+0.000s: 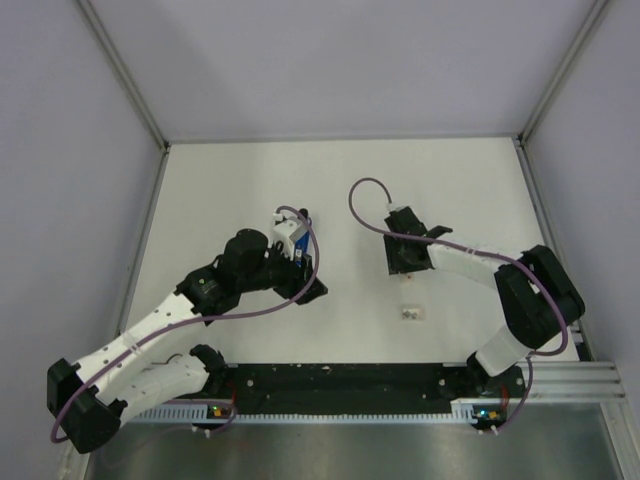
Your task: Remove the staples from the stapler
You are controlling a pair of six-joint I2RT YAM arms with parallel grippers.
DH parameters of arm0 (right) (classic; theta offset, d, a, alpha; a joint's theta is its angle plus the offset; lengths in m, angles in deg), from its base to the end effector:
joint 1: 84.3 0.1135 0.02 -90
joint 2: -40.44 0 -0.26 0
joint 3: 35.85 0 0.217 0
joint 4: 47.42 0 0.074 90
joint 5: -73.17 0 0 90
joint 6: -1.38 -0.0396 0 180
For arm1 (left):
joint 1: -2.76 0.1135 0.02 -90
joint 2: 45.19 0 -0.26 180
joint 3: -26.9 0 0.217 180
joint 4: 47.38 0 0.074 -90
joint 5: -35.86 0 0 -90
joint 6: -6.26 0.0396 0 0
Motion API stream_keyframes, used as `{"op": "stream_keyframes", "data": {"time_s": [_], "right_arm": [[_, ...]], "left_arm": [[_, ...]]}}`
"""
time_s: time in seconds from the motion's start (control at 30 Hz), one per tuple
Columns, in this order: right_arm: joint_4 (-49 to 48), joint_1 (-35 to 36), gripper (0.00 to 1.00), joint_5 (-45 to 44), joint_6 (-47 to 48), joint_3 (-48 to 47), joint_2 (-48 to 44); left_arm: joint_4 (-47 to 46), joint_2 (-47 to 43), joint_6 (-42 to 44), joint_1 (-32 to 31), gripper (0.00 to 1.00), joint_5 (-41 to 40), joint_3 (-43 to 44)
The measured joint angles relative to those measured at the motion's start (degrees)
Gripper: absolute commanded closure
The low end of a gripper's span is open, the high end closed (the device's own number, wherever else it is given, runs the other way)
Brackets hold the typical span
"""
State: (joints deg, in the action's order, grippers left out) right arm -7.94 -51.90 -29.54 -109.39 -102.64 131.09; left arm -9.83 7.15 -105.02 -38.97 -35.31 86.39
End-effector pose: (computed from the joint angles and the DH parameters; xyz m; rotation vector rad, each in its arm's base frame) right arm 0.2343 0.1384 0.1851 -0.1973 2.6223 0.0169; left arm 0.1203 -0.1244 0.2899 0.6027 2.1513 -0.9801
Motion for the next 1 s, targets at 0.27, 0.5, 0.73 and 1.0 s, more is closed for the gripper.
{"op": "stream_keyframes", "data": {"time_s": [0.27, 0.5, 0.73, 1.0], "right_arm": [[0.24, 1.01, 0.57, -0.33, 0.04, 0.0, 0.0], [0.2, 3.93, 0.59, -0.22, 2.71, -0.02, 0.0], [-0.81, 9.27, 0.59, 6.16, 10.27, -0.02, -0.13], [-1.6, 14.43, 0.57, 14.05, 17.2, -0.02, -0.79]], "left_arm": [[0.0, -0.44, 0.02, 0.0, 0.3, 0.02, -0.5], [0.0, -0.44, 0.02, 0.0, 0.3, 0.02, -0.61], [0.7, -1.36, 0.0, 0.0, 0.3, 0.0, -0.61], [5.51, -9.46, 0.0, 0.0, 0.3, -0.31, -0.59]]}}
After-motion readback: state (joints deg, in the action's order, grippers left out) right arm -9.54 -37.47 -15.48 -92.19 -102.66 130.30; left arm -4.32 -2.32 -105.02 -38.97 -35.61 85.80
